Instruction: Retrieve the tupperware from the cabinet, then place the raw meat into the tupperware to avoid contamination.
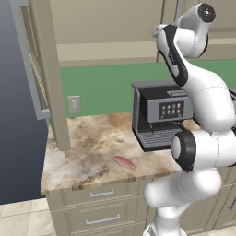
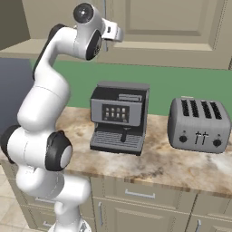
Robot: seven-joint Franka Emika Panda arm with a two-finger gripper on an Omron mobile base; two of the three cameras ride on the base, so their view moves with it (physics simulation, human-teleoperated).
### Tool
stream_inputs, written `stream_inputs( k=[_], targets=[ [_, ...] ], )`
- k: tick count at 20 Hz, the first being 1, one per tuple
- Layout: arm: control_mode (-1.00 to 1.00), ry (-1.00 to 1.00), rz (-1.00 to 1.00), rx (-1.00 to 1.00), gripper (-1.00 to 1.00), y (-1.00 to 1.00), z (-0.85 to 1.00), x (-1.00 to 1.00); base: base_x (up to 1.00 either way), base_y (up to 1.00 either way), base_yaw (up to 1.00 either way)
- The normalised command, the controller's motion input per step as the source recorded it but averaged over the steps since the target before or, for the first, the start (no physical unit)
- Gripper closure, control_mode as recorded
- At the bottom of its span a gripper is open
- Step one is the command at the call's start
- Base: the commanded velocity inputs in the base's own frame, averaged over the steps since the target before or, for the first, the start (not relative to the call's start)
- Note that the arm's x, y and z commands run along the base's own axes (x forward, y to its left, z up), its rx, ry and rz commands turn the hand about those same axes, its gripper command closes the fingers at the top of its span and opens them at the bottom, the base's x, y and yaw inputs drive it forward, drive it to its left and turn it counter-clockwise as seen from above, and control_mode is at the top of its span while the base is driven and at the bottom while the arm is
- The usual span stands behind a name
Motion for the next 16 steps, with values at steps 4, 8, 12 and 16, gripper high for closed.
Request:
stream_inputs(
  k=[4,8,12,16],
  targets=[
    [-1.00,0.01,0.08,0.03,1.00,0.00,-0.11,0.43,0.00,0.00,0.00],
    [-1.00,0.00,0.07,0.02,1.00,0.00,-0.09,0.30,0.00,0.00,0.00],
    [-1.00,0.00,0.05,0.02,1.00,0.00,-0.06,0.18,0.00,0.00,0.00],
    [-1.00,-0.05,0.04,0.03,1.00,0.00,-0.02,0.08,0.00,0.00,0.00]
  ],
)
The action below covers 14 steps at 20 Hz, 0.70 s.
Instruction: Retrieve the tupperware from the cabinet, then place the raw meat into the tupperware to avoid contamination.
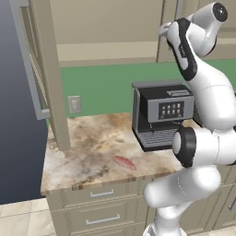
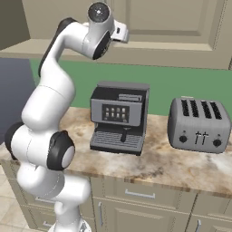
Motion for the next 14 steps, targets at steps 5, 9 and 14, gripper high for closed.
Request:
stream_inputs(
  k=[5,9,14],
  targets=[
    [-1.00,-0.01,0.01,0.02,1.00,-0.06,-0.11,-0.13,0.00,0.00,0.00],
    [-1.00,-0.01,0.01,0.03,1.00,-0.45,-0.05,-0.86,0.00,0.00,0.00],
    [-1.00,-0.05,0.07,0.06,1.00,-0.51,0.05,-1.00,0.00,0.00,0.00]
  ],
)
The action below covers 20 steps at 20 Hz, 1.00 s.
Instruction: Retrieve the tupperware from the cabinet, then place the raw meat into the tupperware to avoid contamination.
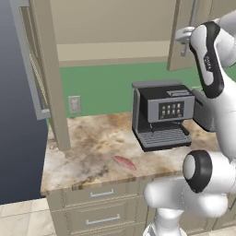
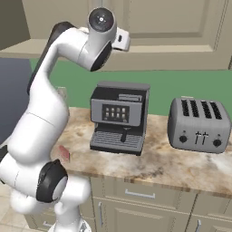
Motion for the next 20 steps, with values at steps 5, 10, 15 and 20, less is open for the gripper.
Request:
stream_inputs(
  k=[5,10,15,20],
  targets=[
    [-1.00,-0.03,0.07,0.11,1.00,-0.65,0.15,-1.00,0.00,0.00,0.00],
    [-1.00,0.00,0.07,0.13,1.00,-0.71,0.22,-1.00,0.00,0.00,0.00],
    [-1.00,0.03,0.06,0.14,1.00,-0.81,0.20,-0.84,0.00,0.00,0.00],
    [-1.00,0.03,0.03,0.13,1.00,-0.80,0.16,-0.93,0.00,0.00,0.00]
  ],
)
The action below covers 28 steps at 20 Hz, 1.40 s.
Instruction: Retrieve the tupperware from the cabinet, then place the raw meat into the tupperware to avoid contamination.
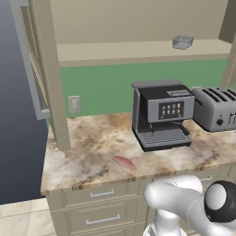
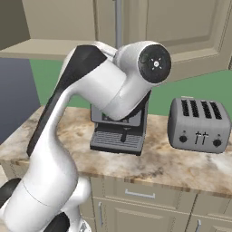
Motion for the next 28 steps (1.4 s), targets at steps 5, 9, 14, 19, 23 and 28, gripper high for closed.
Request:
stream_inputs(
  k=[5,9,14,19,23,28],
  targets=[
    [-1.00,0.06,0.01,0.06,1.00,-0.45,0.05,-0.58,0.00,0.00,0.00],
    [-1.00,0.05,0.00,0.01,1.00,-0.16,0.00,-0.20,0.00,0.00,0.00],
    [-1.00,-0.01,0.00,0.00,-1.00,0.00,0.00,-0.02,0.00,0.00,0.00],
    [-1.00,0.00,0.00,0.00,-1.00,0.00,0.00,0.00,0.00,0.00,0.00],
    [-1.00,0.00,0.00,0.00,-1.00,0.00,0.00,-0.14,0.00,0.00,0.00],
    [-1.00,-0.01,-0.03,-0.04,-1.00,0.14,0.16,-0.48,0.00,0.00,0.00]
  ],
)
